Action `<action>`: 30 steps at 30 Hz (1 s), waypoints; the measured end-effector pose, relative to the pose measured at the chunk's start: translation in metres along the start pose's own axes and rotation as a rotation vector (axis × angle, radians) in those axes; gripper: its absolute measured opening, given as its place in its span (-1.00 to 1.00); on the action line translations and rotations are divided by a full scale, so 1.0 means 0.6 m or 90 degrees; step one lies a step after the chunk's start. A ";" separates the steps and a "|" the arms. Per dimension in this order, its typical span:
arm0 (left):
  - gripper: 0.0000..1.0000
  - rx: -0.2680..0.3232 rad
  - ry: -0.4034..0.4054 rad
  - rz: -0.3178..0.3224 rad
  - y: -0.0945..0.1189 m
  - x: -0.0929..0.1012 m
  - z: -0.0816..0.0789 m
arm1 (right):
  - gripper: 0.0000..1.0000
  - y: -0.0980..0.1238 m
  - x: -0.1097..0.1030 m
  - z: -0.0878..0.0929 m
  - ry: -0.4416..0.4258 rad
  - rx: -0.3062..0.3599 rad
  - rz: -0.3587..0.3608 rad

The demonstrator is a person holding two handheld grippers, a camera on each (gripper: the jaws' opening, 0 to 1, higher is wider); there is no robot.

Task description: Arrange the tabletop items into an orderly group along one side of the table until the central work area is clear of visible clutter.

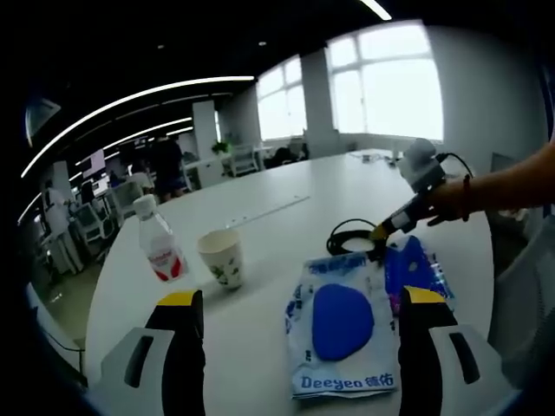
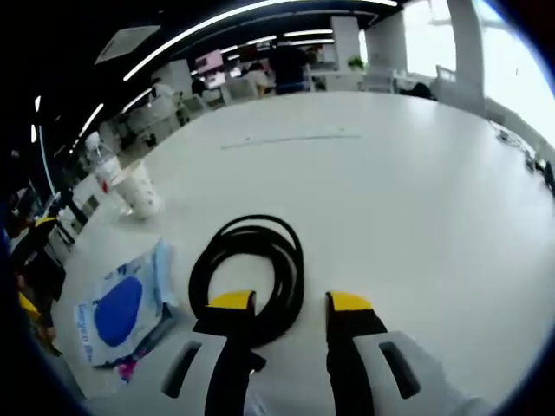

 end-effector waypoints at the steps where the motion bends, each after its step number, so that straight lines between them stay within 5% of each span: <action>1: 0.83 0.000 -0.001 0.000 0.000 -0.001 0.000 | -0.46 -0.001 -0.002 0.000 0.000 0.001 0.001; 15: 0.82 -0.005 -0.012 -0.011 0.006 -0.010 0.001 | -0.74 -0.013 -0.015 -0.002 0.020 -0.003 0.059; 19: 0.83 -0.005 -0.009 -0.014 0.008 -0.012 0.003 | -0.84 -0.012 -0.006 -0.004 -0.043 -0.004 0.076; 30: 0.82 -0.010 -0.012 -0.016 0.007 -0.013 0.005 | -0.98 -0.009 0.001 -0.014 -0.081 0.005 0.047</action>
Point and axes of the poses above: the point that each gripper's makers call its tool centre point, and the gripper's own axes: y roughly backward along the fingers, x roughly to its right, z roughly out of its underside, the point moved 5 cm from there along y, roughly backward along the fingers, and after that the axes turned 9 degrees about -y, right-handed, at the moved point
